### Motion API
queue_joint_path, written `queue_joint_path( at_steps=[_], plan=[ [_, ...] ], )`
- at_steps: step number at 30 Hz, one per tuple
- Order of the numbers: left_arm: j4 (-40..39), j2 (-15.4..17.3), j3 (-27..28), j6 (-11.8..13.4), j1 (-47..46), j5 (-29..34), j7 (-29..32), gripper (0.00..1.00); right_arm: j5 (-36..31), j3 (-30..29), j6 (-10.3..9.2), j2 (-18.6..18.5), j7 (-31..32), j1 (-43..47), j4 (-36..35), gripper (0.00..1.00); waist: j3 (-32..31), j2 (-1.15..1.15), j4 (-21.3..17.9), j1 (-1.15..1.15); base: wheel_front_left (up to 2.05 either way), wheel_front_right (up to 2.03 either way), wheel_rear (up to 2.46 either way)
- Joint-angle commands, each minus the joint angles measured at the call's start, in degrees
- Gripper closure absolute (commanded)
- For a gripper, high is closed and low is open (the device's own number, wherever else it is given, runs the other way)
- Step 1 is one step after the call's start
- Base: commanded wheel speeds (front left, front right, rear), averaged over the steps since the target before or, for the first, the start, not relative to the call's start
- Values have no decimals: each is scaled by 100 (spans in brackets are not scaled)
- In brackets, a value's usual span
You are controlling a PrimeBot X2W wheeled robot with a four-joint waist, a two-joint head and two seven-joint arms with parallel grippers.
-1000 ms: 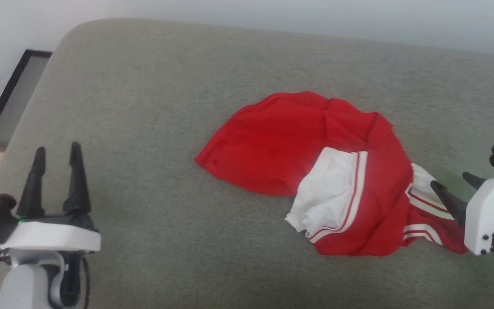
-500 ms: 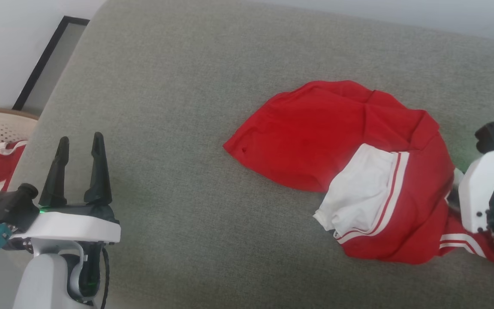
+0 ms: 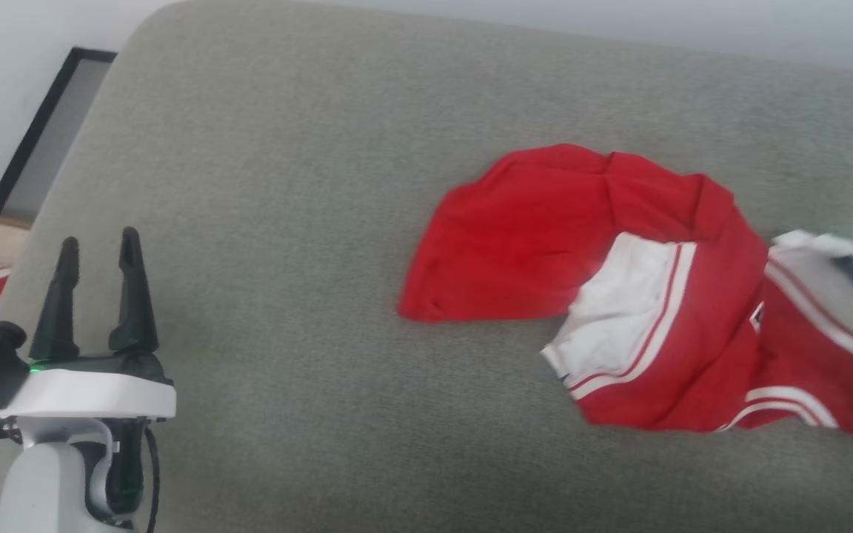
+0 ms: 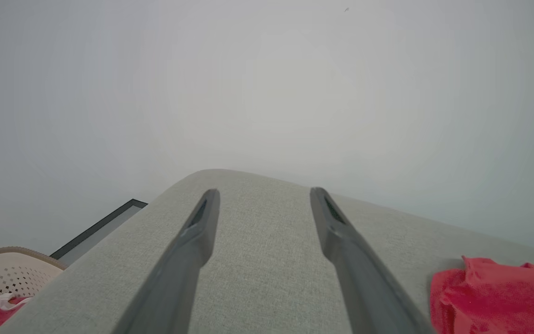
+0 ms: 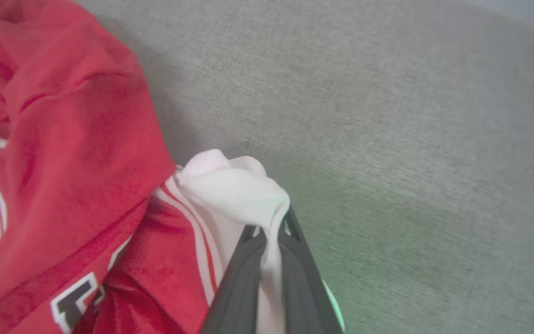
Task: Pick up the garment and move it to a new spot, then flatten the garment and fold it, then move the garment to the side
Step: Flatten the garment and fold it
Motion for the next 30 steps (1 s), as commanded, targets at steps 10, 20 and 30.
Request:
queue_joint_path(
  at_steps=[10, 20, 30],
  plan=[
    [-42, 59, -28, -13, -25, 53, -25, 0, -645, -1538, -11, 92, 128, 382, 260, 100, -53, 0, -262, 0, 0, 0, 0],
    [100, 185, -348, -14, -252, -15, -13, 0, -1016, -1811, -11, 592, -96, 377, 874, 0, -22, 0, -289, 0, 0, 0, 0],
    [-90, 586, -770, -14, -444, -363, 924, 0, -1054, -1378, -11, 679, -581, 193, 629, 0, -344, 0, -680, 0, 0, 0, 0]
  ],
)
